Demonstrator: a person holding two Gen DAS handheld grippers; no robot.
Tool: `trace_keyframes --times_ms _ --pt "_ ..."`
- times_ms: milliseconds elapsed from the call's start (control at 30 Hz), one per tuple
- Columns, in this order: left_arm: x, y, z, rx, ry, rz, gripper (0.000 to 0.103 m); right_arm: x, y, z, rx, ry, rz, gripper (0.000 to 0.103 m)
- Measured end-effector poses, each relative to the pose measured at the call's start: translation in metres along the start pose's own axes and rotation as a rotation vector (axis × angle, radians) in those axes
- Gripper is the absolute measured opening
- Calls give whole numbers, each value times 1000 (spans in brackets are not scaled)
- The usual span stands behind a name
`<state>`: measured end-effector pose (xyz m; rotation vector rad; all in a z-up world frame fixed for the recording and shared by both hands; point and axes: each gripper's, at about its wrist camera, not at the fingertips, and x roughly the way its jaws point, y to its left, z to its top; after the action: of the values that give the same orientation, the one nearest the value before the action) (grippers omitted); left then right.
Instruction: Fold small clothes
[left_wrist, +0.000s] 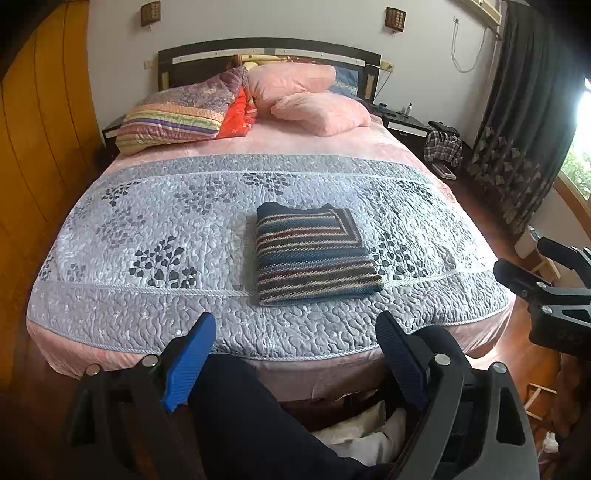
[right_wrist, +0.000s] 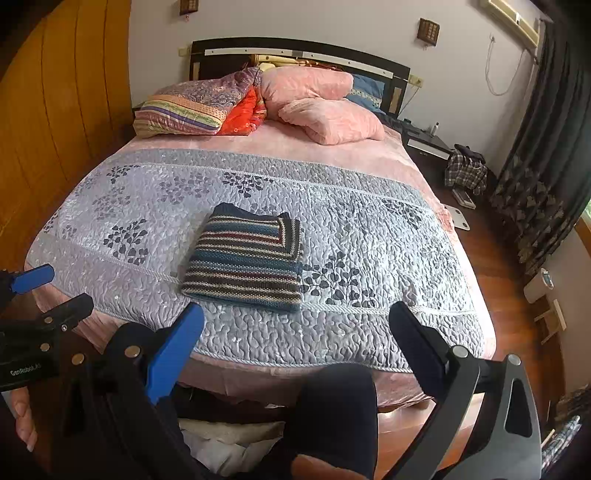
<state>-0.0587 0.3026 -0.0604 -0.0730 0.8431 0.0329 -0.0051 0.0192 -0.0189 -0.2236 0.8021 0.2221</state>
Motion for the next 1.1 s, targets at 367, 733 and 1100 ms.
trace_keyframes --times_ms 367,733,1100 --pt "-5 -9 4 9 -13 5 88 -7 -3 0 14 -16 12 100" --pt "-7 -14 5 14 -20 5 88 -10 -5 2 18 -30 18 100" --pt "-10 -15 6 11 -28 1 88 -12 -3 3 21 -44 20 100"
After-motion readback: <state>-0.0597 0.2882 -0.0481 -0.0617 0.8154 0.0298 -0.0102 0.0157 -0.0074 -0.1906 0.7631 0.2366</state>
